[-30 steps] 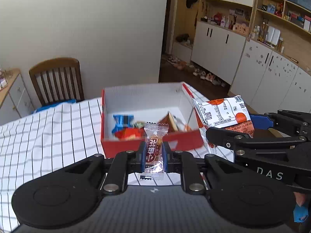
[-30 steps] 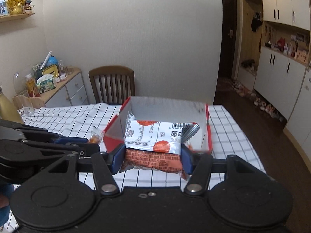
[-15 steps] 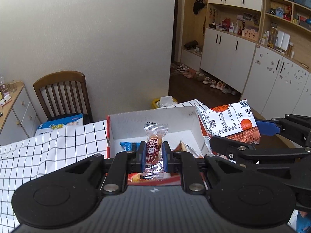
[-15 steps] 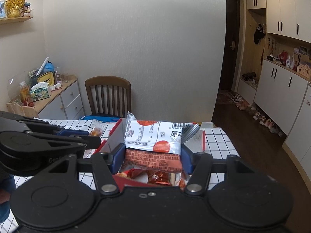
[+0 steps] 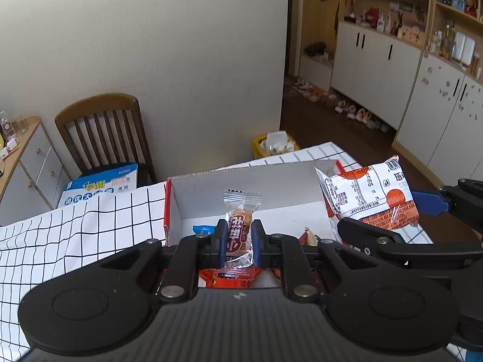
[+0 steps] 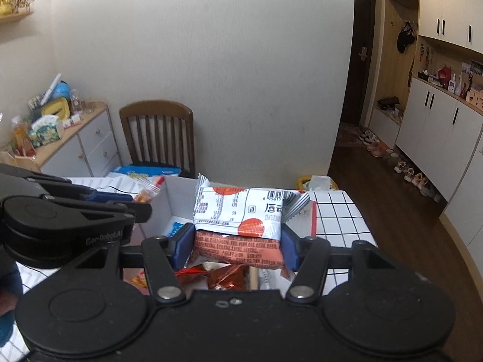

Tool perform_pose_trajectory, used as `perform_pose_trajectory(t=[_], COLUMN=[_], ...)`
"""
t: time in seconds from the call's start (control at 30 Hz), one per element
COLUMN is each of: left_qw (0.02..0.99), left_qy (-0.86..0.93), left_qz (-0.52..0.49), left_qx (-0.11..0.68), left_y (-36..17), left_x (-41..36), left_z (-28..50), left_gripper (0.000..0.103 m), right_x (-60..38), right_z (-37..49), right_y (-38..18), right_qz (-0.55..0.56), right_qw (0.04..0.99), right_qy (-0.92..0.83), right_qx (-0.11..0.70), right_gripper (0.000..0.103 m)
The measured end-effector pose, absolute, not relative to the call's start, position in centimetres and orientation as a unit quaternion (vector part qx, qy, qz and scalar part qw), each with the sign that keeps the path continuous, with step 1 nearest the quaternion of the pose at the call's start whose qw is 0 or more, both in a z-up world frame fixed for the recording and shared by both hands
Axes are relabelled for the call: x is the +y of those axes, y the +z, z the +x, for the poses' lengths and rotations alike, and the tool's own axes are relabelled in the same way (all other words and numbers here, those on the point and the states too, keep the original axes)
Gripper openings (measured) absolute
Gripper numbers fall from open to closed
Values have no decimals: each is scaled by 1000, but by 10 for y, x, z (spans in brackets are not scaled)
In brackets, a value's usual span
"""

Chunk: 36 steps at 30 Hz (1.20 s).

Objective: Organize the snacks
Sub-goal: 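Carry the sausage packet and small candy over the red box with both tools, then lower both held snacks into the red box and open both tools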

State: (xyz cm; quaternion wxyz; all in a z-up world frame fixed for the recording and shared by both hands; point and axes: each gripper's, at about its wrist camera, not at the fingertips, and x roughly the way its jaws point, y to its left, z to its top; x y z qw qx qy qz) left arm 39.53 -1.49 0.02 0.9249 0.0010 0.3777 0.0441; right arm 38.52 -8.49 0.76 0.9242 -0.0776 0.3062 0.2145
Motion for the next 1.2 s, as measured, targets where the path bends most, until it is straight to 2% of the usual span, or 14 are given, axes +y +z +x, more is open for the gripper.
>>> perform_pose_trajectory(t=[0.7,1.2], left_qw=[886,858], left_qy=[83,79], left_qz=[41,55], left_qx=[455,504], left_y=[-71,-110], left_x=[-13,-14], left_z=[480,498], left_gripper=[16,16], right_x=[-65,-64], right_z=[472,488], right_y=[-68,-86], right_qz=[-106,-109], right_qw=[890,876], right_qy=[187,180], right_qx=[402,435], right_gripper=[58,60])
